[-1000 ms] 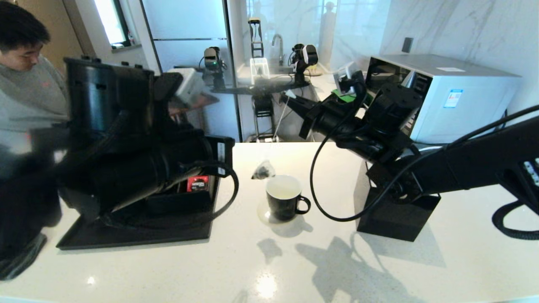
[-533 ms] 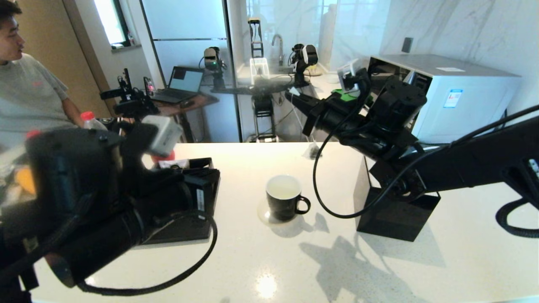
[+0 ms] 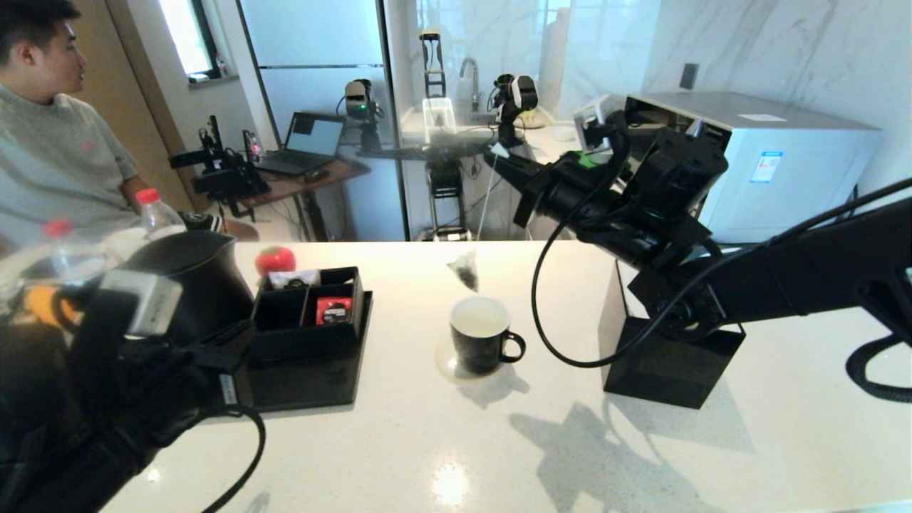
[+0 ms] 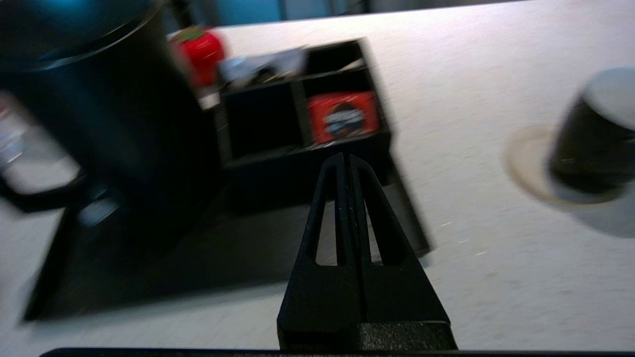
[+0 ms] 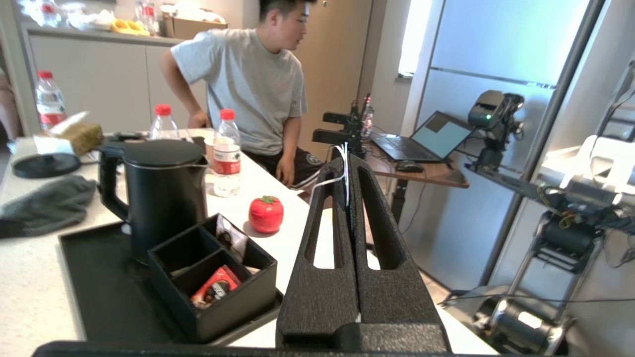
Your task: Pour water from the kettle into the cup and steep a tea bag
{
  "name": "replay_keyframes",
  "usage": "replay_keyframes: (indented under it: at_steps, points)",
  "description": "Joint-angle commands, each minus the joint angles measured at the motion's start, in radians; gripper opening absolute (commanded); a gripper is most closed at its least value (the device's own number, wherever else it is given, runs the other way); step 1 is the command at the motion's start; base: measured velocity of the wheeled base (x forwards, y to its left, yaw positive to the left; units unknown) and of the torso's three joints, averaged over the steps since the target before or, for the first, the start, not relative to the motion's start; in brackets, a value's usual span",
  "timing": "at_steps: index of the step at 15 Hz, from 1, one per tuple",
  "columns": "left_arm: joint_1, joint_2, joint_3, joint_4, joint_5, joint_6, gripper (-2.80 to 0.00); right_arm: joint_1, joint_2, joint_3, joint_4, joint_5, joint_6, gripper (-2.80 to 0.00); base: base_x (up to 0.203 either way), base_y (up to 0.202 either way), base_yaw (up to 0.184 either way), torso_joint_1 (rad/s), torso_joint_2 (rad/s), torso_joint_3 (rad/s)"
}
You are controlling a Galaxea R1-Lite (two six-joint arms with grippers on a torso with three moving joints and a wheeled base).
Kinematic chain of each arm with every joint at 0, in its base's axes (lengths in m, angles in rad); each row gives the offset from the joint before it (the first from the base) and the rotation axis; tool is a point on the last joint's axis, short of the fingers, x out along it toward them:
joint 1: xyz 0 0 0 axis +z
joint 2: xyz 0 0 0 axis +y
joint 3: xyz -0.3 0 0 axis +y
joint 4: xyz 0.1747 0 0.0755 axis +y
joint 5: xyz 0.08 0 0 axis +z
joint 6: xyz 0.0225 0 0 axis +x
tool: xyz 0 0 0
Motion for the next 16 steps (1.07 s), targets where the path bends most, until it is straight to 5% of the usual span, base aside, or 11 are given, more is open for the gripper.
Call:
replay_keyframes:
  at_steps: [1, 4, 10, 13, 16]
  points:
    - [0.131, -0.116, 0.117, -0.009, 0.002, 0.002, -2.80, 0.001, 0.000, 0.000, -0.006, 0.003, -0.009, -2.80, 0.000, 0.000, 0.000, 0.000, 0.00, 0.000]
    - [0.211, -0.282, 0.193, 0.050, 0.009, -0.001, -2.80, 0.003, -0.001, 0.000, -0.008, 0.003, -0.011, -2.80, 0.000, 0.000, 0.000, 0.000, 0.00, 0.000]
    - [0.249, -0.782, 0.205, 0.512, -0.005, -0.002, -2.80, 0.000, 0.000, 0.000, -0.006, 0.003, -0.011, -2.80, 0.000, 0.000, 0.000, 0.000, 0.00, 0.000]
    - [0.243, -1.010, 0.206, 0.725, -0.079, -0.004, -2.80, 0.000, 0.001, 0.003, -0.006, 0.004, -0.011, -2.80, 0.000, 0.000, 0.000, 0.000, 0.00, 0.000]
    - [0.239, -1.036, 0.206, 0.831, -0.214, -0.008, -2.80, 0.000, 0.005, 0.001, 0.004, 0.004, -0.011, -2.80, 0.000, 0.000, 0.000, 0.000, 0.00, 0.000]
